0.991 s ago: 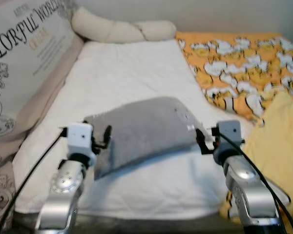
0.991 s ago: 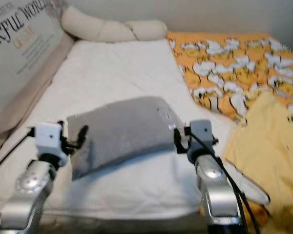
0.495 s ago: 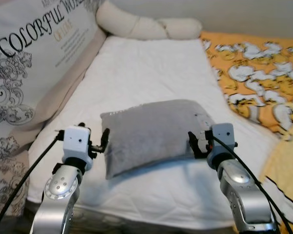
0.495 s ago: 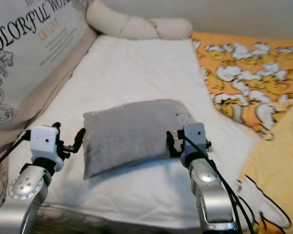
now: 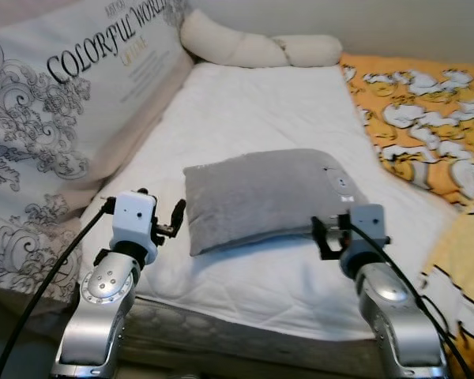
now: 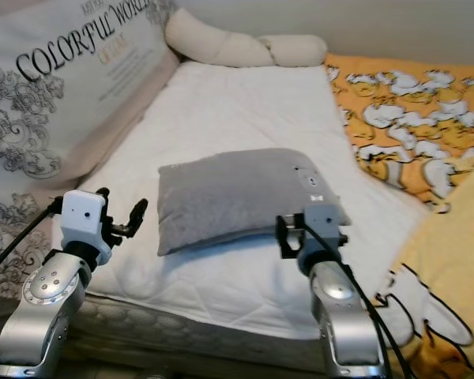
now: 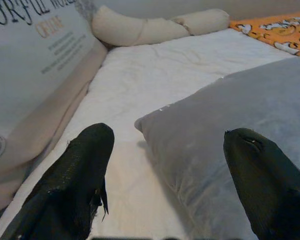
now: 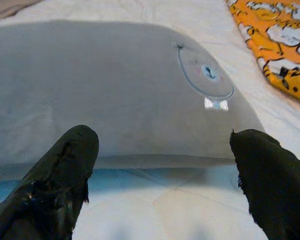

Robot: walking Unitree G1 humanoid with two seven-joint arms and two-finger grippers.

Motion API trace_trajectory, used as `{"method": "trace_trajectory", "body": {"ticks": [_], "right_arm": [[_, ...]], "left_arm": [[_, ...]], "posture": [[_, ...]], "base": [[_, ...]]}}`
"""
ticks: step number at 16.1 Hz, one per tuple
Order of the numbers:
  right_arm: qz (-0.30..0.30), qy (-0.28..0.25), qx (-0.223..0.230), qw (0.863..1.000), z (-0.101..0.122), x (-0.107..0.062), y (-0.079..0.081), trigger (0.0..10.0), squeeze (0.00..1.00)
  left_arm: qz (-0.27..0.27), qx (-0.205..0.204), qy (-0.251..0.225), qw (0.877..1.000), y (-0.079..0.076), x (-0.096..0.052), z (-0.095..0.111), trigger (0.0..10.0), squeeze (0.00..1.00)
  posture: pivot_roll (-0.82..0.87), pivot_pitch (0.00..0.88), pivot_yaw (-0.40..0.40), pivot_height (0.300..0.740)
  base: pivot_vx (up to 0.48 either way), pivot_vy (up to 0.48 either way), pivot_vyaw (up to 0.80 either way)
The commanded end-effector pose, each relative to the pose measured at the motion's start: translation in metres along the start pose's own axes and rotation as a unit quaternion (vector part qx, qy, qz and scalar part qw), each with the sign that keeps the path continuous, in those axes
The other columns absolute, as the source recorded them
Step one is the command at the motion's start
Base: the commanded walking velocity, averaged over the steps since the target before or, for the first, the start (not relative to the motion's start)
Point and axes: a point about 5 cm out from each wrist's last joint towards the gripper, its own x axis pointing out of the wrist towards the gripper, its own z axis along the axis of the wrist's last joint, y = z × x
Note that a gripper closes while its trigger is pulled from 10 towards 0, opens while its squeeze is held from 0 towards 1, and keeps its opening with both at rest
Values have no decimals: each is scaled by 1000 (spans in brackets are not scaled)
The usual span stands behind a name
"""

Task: Clean up the room

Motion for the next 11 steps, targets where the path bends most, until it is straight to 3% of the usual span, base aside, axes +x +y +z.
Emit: {"method": "trace_trajectory", "body": {"ticks": [1, 4, 8, 11], "right_arm": [[0, -8, -6, 1000, 6, -1, 0, 10000, 0], [-7, -11, 4, 1000, 6, 0, -6, 10000, 0], [17, -16, -10, 1000, 14, 6, 5, 10000, 0], [19, -10, -16, 1000, 11, 6, 1, 10000, 0]], "left_arm": [[11, -1, -5, 1000, 4, 3, 3, 10000, 0], [25, -29, 4, 999, -2, -4, -3, 10000, 0], [36, -27, 2, 999, 4, -2, -2, 10000, 0], [33, -31, 6, 999, 0, -4, -5, 10000, 0]], "posture": [[-13, 0, 19, 740], [-1, 0, 19, 740], [11, 0, -11, 740], [14, 0, -6, 740]], "base": [[0, 0, 0], [0, 0, 0], [267, 0, 0], [290, 0, 0]]}}
